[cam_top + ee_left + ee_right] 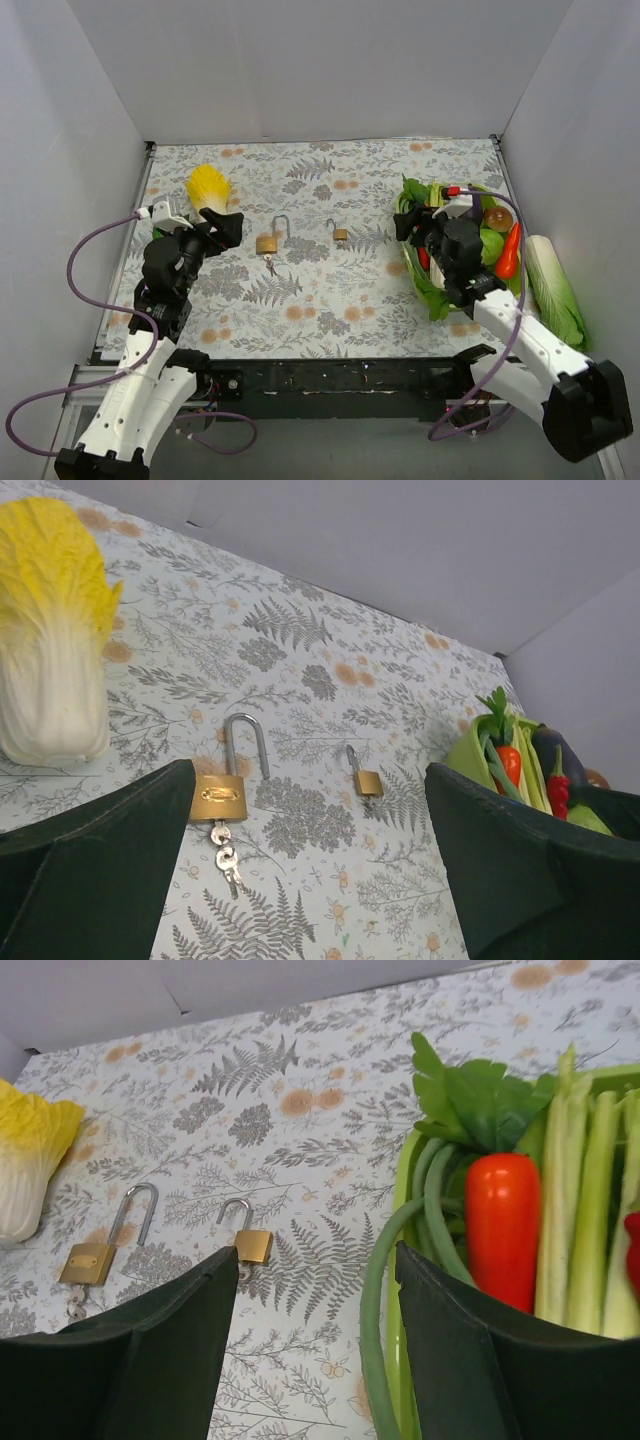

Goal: Unlock with the key
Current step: Reset both arms

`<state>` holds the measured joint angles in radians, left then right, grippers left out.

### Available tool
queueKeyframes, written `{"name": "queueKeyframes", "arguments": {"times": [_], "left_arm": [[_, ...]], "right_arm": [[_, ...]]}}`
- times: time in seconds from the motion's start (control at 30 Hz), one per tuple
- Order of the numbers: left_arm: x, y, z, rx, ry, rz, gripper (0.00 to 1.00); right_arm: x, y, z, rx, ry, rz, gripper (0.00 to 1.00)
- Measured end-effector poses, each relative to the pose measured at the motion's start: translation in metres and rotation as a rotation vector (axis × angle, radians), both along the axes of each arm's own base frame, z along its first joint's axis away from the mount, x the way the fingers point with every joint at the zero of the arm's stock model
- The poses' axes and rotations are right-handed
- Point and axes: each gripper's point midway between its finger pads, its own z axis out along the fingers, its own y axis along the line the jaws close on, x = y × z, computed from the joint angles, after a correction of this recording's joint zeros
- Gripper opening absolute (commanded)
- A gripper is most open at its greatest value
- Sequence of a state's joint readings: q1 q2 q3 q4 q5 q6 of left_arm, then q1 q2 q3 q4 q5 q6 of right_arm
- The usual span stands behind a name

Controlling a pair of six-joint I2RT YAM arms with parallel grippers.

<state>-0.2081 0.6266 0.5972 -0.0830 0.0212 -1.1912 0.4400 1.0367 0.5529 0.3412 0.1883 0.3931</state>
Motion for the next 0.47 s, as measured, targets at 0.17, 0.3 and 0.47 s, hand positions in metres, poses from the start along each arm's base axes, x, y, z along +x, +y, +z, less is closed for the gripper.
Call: {"name": "queueKeyframes", "arguments": {"times": [0.17,0.3,0.47], "left_arm": [[-0.002,0.016,0.007,-0.001,-0.025,0.085,0.98],[-0.005,0.024,0.015,-0.009,-0.053,0.123,0.98],[-0.006,0.027,0.014,-0.014,-0.059,0.141,0.98]], "right_arm": [[-0.026,-0.029,0.043,-0.046,-0.127,-0.048,0.72],[-0.042,-0.048,0.066,-0.070,-0.196,-0.097,0.72],[-0.052,-0.065,0.067,-0.098,-0.222,-0.145,0.73]]}}
